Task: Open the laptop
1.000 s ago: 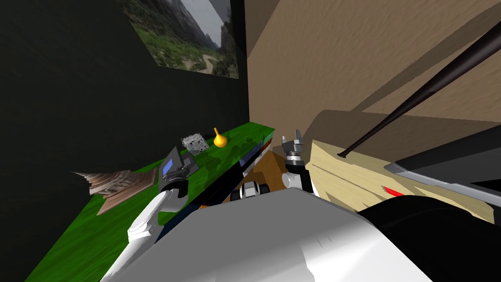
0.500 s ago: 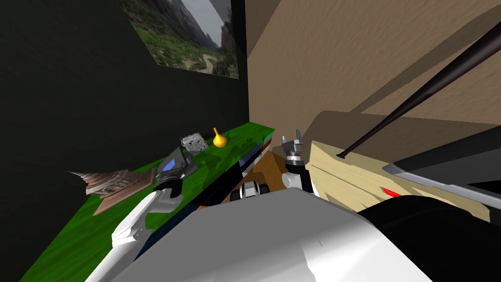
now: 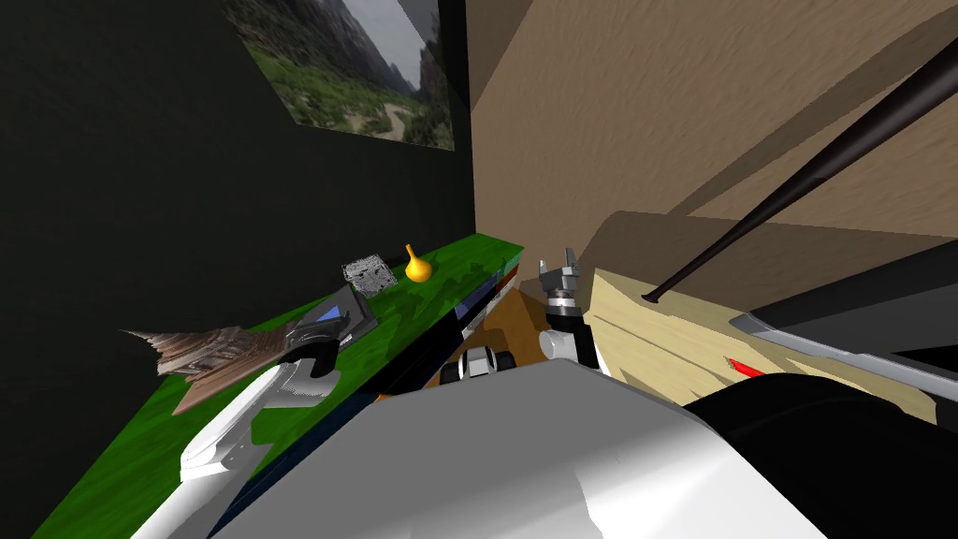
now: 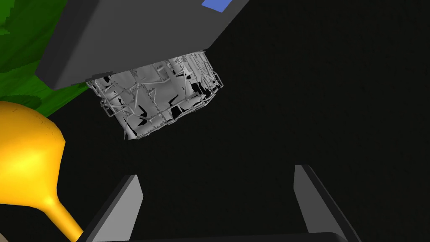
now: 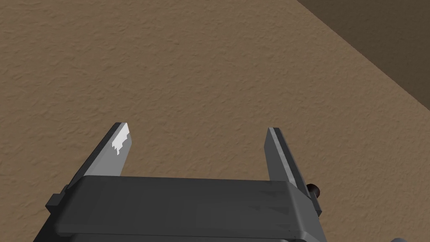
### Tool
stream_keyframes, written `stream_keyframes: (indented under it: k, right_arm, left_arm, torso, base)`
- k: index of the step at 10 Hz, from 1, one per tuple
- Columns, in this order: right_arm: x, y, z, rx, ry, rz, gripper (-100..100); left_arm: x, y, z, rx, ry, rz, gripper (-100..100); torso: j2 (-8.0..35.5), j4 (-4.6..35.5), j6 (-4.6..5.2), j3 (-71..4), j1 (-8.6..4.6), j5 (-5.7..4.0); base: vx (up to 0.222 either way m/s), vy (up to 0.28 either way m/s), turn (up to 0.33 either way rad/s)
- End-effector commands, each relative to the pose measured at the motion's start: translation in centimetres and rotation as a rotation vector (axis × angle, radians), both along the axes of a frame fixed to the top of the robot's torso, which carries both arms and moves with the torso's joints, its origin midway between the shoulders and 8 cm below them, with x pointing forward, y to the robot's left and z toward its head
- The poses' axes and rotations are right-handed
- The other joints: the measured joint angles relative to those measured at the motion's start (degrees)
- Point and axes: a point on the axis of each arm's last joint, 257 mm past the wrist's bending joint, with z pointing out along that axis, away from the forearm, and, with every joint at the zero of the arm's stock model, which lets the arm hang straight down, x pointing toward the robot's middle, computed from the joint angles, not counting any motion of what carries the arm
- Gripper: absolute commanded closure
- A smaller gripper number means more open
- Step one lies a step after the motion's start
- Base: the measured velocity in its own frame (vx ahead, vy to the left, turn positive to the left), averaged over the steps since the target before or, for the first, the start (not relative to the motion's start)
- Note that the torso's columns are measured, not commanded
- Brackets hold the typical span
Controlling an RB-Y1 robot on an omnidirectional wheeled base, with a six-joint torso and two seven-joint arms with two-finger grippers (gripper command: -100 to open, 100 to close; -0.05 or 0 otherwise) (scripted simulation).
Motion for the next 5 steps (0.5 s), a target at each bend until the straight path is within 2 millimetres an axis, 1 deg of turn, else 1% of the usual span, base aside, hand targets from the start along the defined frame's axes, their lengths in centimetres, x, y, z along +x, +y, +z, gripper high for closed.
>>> stream_keyframes:
  k: [1,5]
  right_arm:
    - [0.0,0.0,0.0,0.0,0.0,0.0,0]
    - [0.0,0.0,0.0,0.0,0.0,0.0,0]
  left_arm:
    - [0.0,0.0,-0.01,0.0,0.0,0.0,0]
    - [0.0,0.0,-0.01,0.0,0.0,0.0,0]
  torso:
    - [0.0,0.0,0.0,0.0,0.01,0.0]
    - [0.0,0.0,0.0,0.0,-0.06,-0.03]
  base:
    - [0.0,0.0,0.0]
    - [0.0,0.0,0.0]
